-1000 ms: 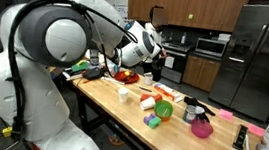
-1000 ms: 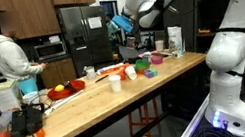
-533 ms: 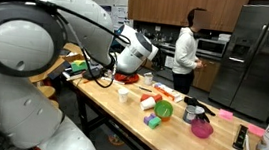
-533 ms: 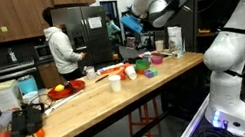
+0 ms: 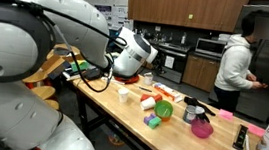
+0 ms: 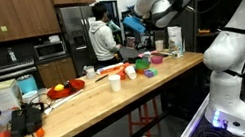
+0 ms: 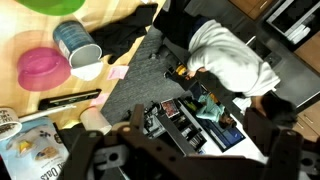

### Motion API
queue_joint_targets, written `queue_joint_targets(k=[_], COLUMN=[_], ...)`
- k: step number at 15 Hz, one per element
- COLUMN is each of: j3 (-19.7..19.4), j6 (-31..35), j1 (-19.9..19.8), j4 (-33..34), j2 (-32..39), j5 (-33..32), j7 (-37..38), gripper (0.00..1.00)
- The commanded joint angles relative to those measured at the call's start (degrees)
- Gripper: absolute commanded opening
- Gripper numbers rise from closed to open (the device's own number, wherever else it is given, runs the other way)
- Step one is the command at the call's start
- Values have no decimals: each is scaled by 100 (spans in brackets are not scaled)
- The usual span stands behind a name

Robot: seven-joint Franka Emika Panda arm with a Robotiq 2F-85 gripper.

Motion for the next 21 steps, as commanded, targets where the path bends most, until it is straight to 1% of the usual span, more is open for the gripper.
queue_joint_targets(k=[1,6,9,10,13,15,16,18,19,20,21], j3=[-198,-202,-306,-211,-115,27,-113,44,229,275,192], j6=[732,885,1296,1508,2214,2755,3020,3184,3196,3128,3001], j1=[52,708,1092,1084,1245,1351,1620,1620,1631,1659,1634], j4=[476,1669,2180,2279,2281,2111,2060,1969,1797,1704,1781], j2=[427,1268,1779,1970,2300,2465,2549,2544,2468,2352,2264], j5=[-263,602,1231,1664,2658,3392,3448,3354,4291,4529,3914], j7=[-564,-2621,-3823,-4365,-5739,-6687,-6847,-6834,-7749,-7953,-7394], gripper=[100,100,100,100,100,100,100,100,100,100,100])
